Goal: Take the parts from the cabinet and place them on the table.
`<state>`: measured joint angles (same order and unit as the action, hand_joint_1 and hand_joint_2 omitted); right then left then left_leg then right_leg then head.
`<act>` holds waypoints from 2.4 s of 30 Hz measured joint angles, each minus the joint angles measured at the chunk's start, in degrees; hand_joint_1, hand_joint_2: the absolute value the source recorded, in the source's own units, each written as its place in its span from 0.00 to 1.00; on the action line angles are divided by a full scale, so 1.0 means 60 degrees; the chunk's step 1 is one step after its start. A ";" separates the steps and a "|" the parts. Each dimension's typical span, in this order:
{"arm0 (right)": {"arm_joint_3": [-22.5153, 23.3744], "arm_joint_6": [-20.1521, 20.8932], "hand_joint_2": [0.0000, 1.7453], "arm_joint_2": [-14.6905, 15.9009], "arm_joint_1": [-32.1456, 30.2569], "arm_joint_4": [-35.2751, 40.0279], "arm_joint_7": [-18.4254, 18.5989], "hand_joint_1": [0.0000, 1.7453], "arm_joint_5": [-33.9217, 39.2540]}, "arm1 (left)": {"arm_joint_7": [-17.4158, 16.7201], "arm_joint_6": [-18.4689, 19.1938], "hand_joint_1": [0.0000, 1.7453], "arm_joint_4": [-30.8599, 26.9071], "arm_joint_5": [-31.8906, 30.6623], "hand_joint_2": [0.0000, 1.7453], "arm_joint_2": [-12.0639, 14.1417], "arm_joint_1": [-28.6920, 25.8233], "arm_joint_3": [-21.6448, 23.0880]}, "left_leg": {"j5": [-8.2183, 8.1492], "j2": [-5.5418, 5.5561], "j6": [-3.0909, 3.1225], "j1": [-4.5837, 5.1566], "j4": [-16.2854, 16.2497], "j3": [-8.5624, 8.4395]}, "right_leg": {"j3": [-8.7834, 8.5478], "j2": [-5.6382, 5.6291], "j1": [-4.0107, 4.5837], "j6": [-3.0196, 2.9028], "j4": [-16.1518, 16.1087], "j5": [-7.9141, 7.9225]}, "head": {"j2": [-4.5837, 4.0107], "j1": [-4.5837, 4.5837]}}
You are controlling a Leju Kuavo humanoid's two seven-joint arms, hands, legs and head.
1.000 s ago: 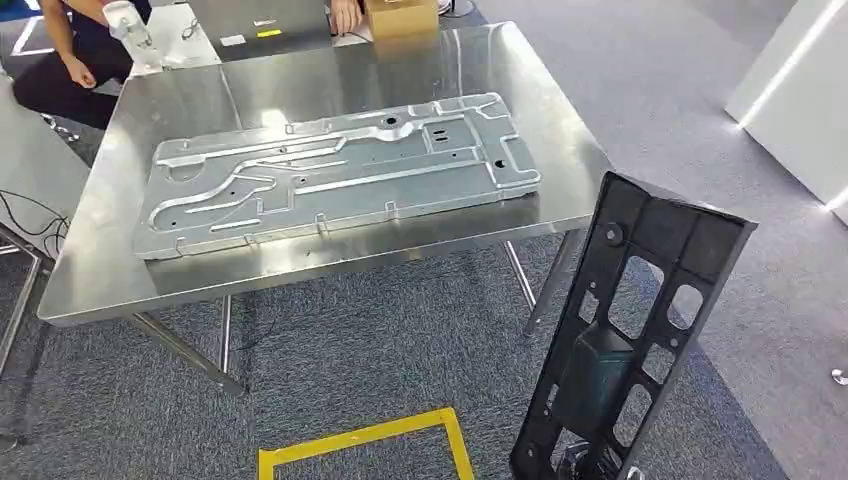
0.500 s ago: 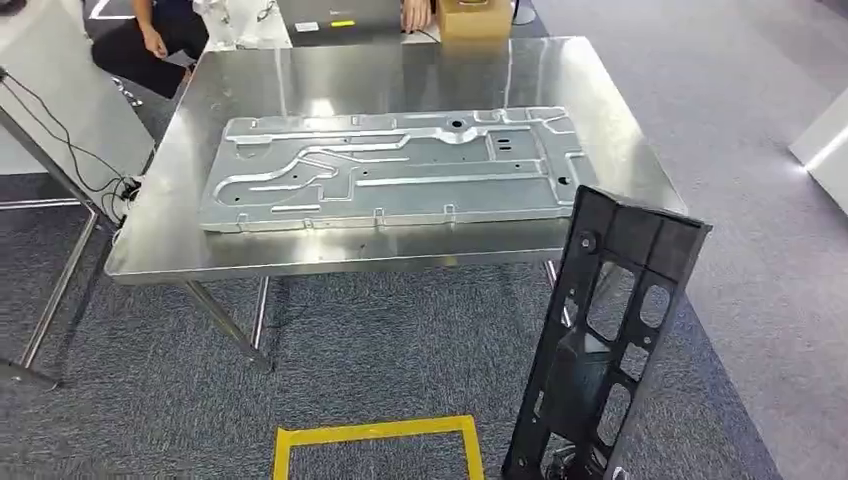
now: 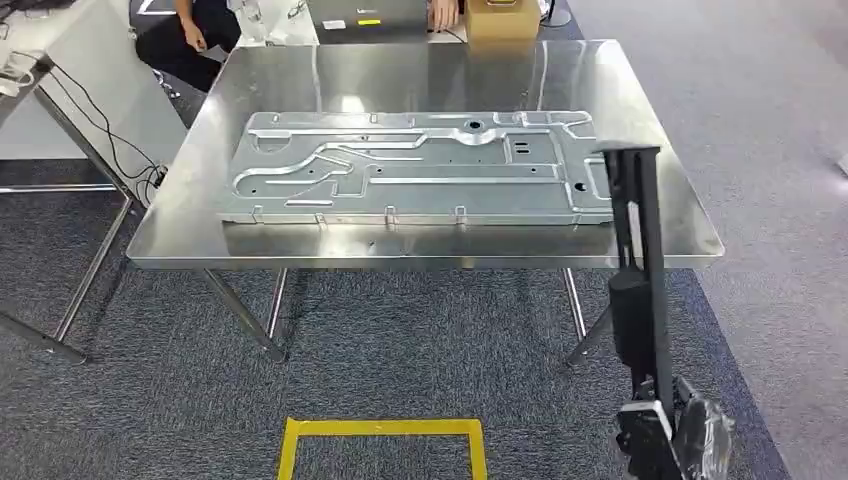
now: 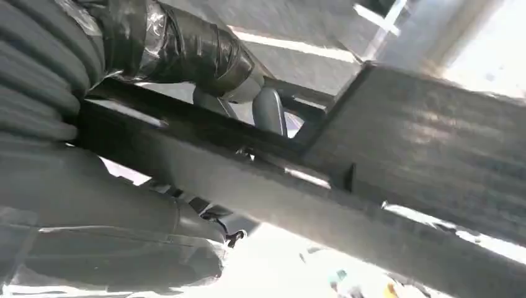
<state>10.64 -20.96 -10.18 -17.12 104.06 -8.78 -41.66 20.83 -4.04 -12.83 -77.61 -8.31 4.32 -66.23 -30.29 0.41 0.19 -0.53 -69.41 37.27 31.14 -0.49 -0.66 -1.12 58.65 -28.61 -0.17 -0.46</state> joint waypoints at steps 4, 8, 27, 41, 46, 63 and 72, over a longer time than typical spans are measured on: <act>0.0004 -0.0230 1.00 0.0433 0.0336 -0.0007 0.0127 1.00 -0.0033 | 0.0029 0.0000 0.00 0.0000 -0.0029 1.00 0.0051 0.0035 0.0062 | 0.0483 -0.0039 0.0154 0.0094 0.1746 -0.0857 | -0.0028 0.0105 0.0035 0.0204 0.0008 -0.0048 | 0.0000 -0.0004; -0.0004 -0.0640 1.00 0.0841 0.0628 -0.0058 0.0483 1.00 -0.0770 | 0.0040 0.0015 0.00 0.0000 -0.0179 1.00 0.0058 0.0002 0.0142 | 0.0633 -0.0016 0.0396 0.0054 0.2032 -0.0957 | -0.0012 0.0106 0.0002 0.0398 0.0121 -0.0180 | -0.0003 -0.0011; -0.2715 0.0707 1.00 0.3431 0.7449 -0.5407 0.3377 1.00 -0.7971 | -0.0444 0.0335 0.00 0.0000 -0.0863 1.00 0.0091 0.0484 0.0987 | -0.0541 -0.0021 0.0069 0.0086 -0.1074 0.0793 | 0.0107 0.0091 0.0001 0.0007 -0.0060 0.0082 | 0.0000 -0.0007; -0.6662 0.1737 1.00 0.3118 1.0884 -0.9102 0.3377 1.00 -0.8062 | -0.0634 0.0528 0.00 0.0000 -0.0776 1.00 0.0149 0.0649 0.1373 | 0.1018 -0.0027 0.0624 0.0194 0.2175 -0.0612 | 0.0870 0.0053 -0.0047 0.0412 0.2034 -0.0530 | -0.0004 -0.0011; -0.7082 0.1895 1.00 0.2917 1.1406 -0.9683 0.3227 1.00 -0.8058 | -0.0740 0.0554 0.00 0.0000 -0.0750 1.00 0.0146 0.0595 0.1417 | 0.0502 0.0113 0.0514 0.0139 0.2109 -0.1253 | 0.1661 0.0075 -0.0128 0.0556 0.1689 -0.0333 | 0.0000 -0.0011; -0.8375 0.2168 1.00 0.1238 1.1852 -1.1180 0.2368 0.00 -0.7806 | -0.0849 0.0667 0.00 0.0004 -0.0462 1.00 0.0197 0.0697 0.1490 | 0.0956 -0.0001 0.0018 0.0037 0.1762 -0.0480 | 0.0769 -0.0026 0.0013 -0.0020 -0.0014 0.0781 | 0.0000 -0.0011; -0.8120 0.1326 1.00 0.1927 1.0947 -1.1763 0.2368 0.00 -0.7377 | -0.0801 0.0627 0.00 0.0004 -0.0273 0.00 0.0229 0.0597 0.1497 | 0.0929 -0.0032 0.0468 0.0076 0.2070 -0.0662 | 0.1687 -0.0005 0.0040 0.0363 0.1999 -0.0391 | 0.0000 -0.0011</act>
<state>-38.07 -13.01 1.38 48.57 33.48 5.42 -85.92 16.02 -0.28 -12.81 -79.25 -6.93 7.90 -57.24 -24.71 0.22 3.00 -0.07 -56.99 33.30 41.26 -0.52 -0.42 1.06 70.64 -30.96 -0.17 -0.52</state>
